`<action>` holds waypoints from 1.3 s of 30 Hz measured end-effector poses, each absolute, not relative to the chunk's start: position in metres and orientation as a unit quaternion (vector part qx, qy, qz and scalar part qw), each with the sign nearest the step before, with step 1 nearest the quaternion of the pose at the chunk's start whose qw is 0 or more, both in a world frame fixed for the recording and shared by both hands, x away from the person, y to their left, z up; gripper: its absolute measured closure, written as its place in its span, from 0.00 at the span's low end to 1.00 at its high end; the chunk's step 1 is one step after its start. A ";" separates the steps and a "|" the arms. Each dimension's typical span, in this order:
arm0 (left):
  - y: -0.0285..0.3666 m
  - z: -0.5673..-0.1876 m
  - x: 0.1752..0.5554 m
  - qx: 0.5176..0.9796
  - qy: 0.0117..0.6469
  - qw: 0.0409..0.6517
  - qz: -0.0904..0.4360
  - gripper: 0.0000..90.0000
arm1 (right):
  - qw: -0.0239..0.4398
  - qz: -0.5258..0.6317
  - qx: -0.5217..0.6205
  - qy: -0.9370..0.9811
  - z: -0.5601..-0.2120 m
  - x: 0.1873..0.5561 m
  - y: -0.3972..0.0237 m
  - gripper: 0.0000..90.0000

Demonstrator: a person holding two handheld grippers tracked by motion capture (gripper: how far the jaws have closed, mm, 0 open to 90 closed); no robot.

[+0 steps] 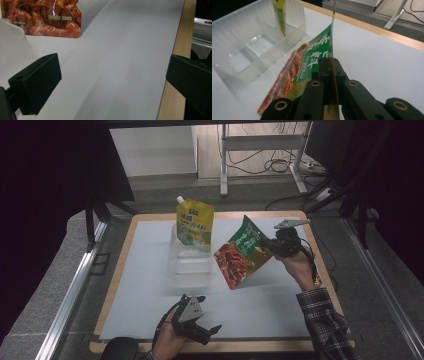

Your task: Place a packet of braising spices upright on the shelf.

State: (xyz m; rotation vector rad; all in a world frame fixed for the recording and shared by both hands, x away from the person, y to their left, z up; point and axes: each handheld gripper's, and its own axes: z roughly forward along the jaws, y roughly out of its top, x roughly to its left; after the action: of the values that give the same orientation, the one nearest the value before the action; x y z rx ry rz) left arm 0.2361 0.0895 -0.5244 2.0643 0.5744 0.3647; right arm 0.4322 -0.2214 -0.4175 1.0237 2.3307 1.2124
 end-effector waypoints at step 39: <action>0.091 -0.523 0.235 0.838 0.232 0.469 0.154 0.00 | 0.180 0.437 0.288 0.833 -0.347 0.425 -0.182 0.99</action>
State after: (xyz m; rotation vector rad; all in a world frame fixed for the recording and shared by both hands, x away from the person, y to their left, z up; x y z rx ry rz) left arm 0.2354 0.0906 -0.5232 2.0535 0.5693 0.3784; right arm 0.4254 -0.1820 -0.3469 0.8151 2.3526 1.2359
